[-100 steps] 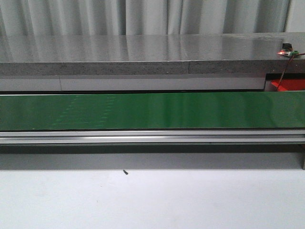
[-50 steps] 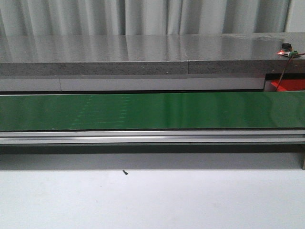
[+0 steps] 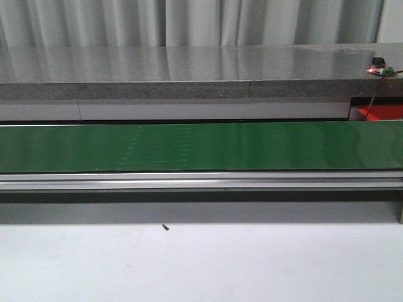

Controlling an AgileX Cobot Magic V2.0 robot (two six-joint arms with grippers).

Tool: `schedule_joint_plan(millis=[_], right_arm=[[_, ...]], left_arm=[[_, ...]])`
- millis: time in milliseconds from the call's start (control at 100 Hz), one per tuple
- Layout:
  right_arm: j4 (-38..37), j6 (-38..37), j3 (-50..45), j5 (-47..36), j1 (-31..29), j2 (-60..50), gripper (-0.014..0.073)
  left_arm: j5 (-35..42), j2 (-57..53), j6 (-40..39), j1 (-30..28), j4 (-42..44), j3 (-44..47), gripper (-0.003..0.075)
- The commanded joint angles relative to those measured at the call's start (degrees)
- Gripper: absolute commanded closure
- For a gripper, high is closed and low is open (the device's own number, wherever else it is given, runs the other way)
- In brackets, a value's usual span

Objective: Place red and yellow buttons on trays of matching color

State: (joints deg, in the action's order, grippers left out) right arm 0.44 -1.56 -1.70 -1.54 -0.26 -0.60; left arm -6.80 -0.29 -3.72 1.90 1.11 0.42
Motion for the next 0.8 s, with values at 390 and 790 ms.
schedule_joint_plan(millis=[390, 790], right_arm=[[-0.4, 0.0, 1.1, -4.1, -0.4, -1.0, 0.0716], [-0.4, 0.0, 1.1, -4.1, -0.4, -1.0, 0.0716]], left_arm=[[7.8, -2.0, -0.8, -0.3, -0.5, 2.2, 0.074], [7.8, -2.0, -0.8, -0.3, -0.5, 2.2, 0.074]])
